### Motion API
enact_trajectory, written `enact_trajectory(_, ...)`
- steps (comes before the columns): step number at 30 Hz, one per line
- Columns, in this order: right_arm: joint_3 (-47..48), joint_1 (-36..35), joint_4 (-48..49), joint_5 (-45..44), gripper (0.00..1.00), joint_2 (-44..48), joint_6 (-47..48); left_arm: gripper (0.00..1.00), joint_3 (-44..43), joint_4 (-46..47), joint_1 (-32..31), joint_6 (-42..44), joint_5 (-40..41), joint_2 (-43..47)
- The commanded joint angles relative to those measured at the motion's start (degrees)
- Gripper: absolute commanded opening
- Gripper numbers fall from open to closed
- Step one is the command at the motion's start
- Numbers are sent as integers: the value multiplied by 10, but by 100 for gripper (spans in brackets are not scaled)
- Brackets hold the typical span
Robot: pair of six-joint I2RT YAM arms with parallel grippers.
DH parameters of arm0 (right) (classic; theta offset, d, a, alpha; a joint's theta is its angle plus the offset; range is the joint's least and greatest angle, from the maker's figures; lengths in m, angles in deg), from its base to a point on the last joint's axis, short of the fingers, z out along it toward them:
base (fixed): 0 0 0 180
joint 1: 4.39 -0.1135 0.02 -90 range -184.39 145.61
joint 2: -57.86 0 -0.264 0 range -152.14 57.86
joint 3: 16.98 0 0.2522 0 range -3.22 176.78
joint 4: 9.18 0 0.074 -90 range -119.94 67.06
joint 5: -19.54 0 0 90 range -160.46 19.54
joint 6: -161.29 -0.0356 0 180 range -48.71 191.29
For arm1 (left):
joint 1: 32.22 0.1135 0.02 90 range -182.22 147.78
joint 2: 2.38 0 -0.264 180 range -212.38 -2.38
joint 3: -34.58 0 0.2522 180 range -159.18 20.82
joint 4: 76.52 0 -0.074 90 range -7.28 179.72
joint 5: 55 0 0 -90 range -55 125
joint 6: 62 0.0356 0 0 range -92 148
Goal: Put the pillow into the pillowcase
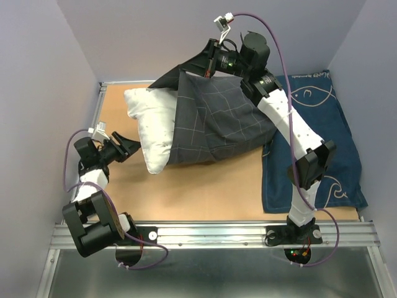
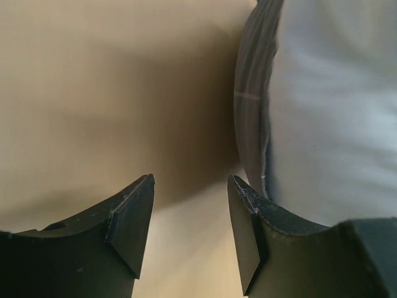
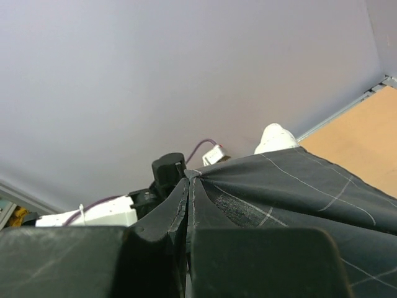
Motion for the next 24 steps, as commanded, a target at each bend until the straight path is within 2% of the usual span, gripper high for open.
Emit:
enact_trajectory(1, 74, 9, 61, -10, 1, 26, -19, 61, -1, 73, -54, -37, -19, 2)
enact_trajectory(5, 74, 9, 62, -9, 1, 25, -21, 62, -12, 144, -115, -90, -17, -11)
enact_trajectory(9, 68, 9, 60, -7, 1, 29, -22, 61, -8, 201, -125, -126, -13, -20)
enact_trajectory(11, 67, 9, 61, -7, 1, 31, -21, 60, -11, 200, -123, -127, -16, -18)
enact_trajectory(14, 67, 9, 59, -6, 0, 33, -18, 59, -25, 152, -114, -108, -14, 6)
enact_trajectory(19, 65, 9, 59, 1, 0, 37, -18, 59, -70, 4, -90, -16, -28, 52)
enact_trajectory(24, 62, 10, 61, 2, 0, 40, -22, 59, -98, -49, -71, 17, -45, 66)
